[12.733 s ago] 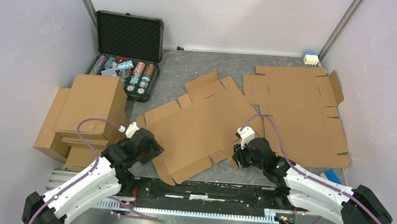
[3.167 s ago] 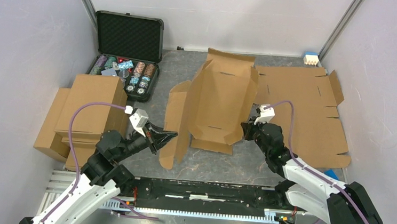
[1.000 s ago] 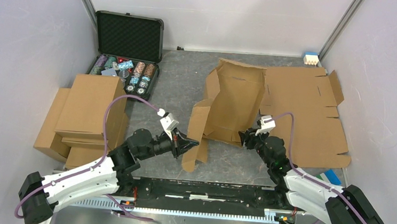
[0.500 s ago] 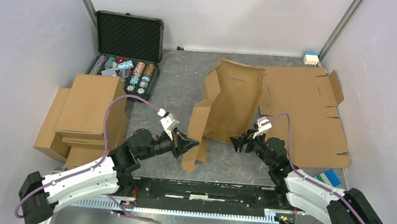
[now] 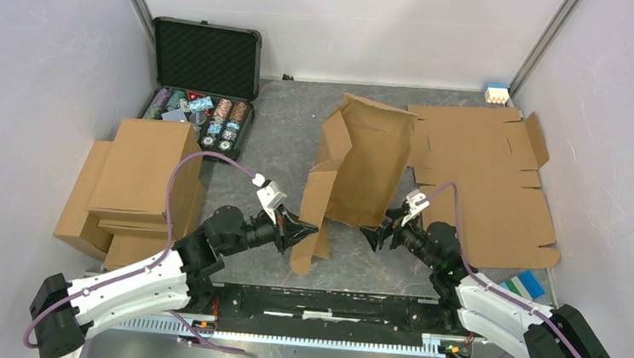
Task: Fold the paper box
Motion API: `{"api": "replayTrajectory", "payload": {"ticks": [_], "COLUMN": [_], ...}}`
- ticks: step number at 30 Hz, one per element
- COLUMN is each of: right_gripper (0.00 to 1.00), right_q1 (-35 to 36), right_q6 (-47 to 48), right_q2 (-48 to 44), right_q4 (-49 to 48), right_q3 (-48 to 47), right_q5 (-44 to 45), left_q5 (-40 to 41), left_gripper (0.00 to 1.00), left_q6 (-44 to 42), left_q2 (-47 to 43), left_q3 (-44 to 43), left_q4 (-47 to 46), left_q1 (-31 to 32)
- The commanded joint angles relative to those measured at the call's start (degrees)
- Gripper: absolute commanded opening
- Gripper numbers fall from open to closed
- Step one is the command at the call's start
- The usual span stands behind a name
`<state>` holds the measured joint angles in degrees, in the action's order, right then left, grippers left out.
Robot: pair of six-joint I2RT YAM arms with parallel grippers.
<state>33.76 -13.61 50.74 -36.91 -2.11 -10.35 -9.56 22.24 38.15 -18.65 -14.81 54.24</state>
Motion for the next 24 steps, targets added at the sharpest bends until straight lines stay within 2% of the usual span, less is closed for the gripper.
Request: {"api": "replayTrajectory", "payload": {"ticks": [1,9,21,24], "right_gripper": [0.98,0.98,0.98,0.93], "right_q1": [0.3,0.3,0.3,0.3], "right_q6": [0.9,1.0,3.7,3.6], "right_q2": [0.7,1.4,2.5,3.9], "right_q4": [-4.6,-4.9,-1.2,-1.1], "right_q3": [0.6,0.2,-1.4,-2.2], "right_q5": [-4.1,-6.7,-0.5,0.6], "left_q5": [-0.3,-0.5,-0.3,-0.3], "left_gripper": [0.02,0.02,0.02,0.02], "left_q6": [-0.3,-0.3,-0.7,-0.8], "left_q2": [0.3,0.2,-0.5,-0.5], "left_q3": [0.5,0.5,0.3,0.2], "left_q4": [2.2,2.3,2.8,2.9], "left_q1": [0.4,0.4,0.4,0.4]}}
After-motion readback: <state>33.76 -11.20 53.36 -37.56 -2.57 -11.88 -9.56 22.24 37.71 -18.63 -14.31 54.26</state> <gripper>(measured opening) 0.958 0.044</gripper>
